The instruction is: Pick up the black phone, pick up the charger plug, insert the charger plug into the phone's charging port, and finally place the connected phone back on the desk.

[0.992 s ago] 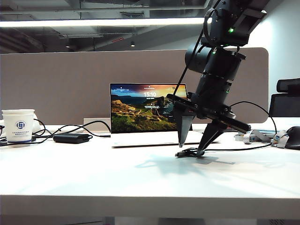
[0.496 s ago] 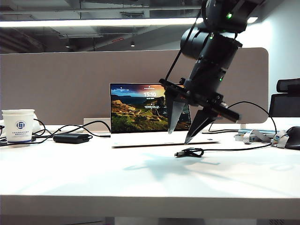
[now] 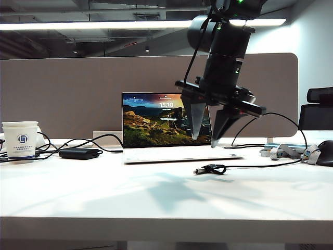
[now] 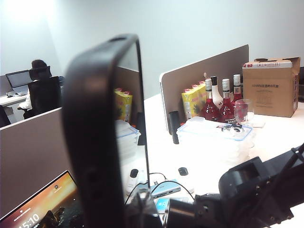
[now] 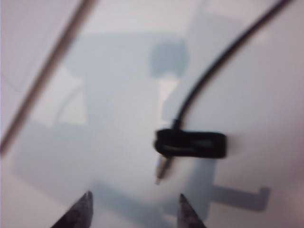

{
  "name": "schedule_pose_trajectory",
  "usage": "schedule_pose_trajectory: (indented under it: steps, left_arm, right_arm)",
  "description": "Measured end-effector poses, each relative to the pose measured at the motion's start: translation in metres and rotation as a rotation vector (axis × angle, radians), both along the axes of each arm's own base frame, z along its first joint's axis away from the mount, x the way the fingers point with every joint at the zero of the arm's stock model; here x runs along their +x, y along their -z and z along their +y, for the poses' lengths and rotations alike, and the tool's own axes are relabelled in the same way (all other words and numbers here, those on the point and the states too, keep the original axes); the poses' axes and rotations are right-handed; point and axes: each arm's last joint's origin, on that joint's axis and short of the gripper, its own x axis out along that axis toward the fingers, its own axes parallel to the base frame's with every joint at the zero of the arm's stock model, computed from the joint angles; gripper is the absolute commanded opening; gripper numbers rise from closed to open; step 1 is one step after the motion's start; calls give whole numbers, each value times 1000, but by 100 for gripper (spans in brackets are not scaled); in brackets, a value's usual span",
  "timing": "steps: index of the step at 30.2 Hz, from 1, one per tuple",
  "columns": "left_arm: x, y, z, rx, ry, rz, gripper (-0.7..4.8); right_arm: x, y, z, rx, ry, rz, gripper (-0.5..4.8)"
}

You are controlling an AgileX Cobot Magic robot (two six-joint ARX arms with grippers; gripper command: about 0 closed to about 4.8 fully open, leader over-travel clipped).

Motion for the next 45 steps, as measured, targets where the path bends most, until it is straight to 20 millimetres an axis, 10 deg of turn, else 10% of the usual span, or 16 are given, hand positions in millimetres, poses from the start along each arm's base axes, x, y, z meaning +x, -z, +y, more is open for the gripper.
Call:
schedule_pose_trajectory:
  steps: [45]
  left_arm:
    - [-4,1,2,15,0,30,-6]
  right_arm:
    - [14,45,8,13,40,99,210]
